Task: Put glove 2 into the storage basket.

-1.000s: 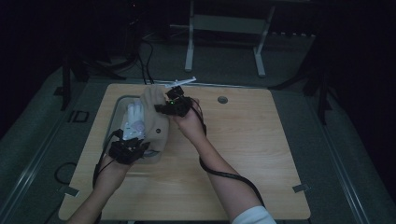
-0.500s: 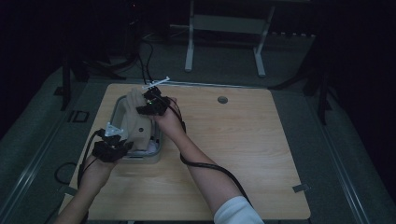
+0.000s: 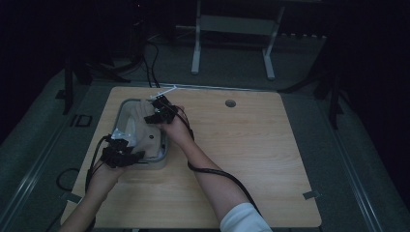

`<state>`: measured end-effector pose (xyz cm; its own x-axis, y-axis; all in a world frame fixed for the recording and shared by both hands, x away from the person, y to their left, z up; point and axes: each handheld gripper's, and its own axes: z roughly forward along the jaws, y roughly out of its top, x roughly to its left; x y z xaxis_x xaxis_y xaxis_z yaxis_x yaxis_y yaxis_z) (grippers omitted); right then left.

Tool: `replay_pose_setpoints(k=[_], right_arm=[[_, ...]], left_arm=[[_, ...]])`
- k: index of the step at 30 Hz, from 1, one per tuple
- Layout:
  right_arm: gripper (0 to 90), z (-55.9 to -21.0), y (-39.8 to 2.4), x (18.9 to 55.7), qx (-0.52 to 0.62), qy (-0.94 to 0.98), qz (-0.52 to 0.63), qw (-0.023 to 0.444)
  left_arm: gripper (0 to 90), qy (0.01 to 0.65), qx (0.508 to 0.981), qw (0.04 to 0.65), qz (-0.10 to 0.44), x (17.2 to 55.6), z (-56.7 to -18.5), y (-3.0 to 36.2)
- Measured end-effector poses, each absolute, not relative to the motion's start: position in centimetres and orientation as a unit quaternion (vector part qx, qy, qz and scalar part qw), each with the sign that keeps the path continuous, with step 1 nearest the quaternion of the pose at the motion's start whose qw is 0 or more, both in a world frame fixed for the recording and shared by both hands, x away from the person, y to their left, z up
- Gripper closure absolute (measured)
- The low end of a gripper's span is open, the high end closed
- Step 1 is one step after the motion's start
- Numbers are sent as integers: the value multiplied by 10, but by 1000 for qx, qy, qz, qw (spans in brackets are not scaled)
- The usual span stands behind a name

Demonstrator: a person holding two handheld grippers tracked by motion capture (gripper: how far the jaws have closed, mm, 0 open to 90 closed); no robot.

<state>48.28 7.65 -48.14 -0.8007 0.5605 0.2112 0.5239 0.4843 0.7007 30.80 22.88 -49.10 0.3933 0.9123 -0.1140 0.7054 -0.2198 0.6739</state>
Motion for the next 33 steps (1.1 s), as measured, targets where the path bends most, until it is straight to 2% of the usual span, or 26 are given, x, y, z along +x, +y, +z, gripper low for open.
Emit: replay_pose_setpoints(k=[8,12,20,24,33], right_arm=[[260,-465,61,480,287,863,415,22],[196,-454,50,477,280,860,426,26],[178,-445,25,460,252,868,426,39],[178,-446,14,452,246,870,426,30],[178,-453,-24,436,237,876,417,46]], left_arm=[[172,511,757,362,185,300,-481,226],[146,500,751,383,197,297,-476,219],[142,476,749,411,207,290,-466,198],[142,466,751,422,201,289,-465,187],[141,450,760,428,194,287,-470,167]])
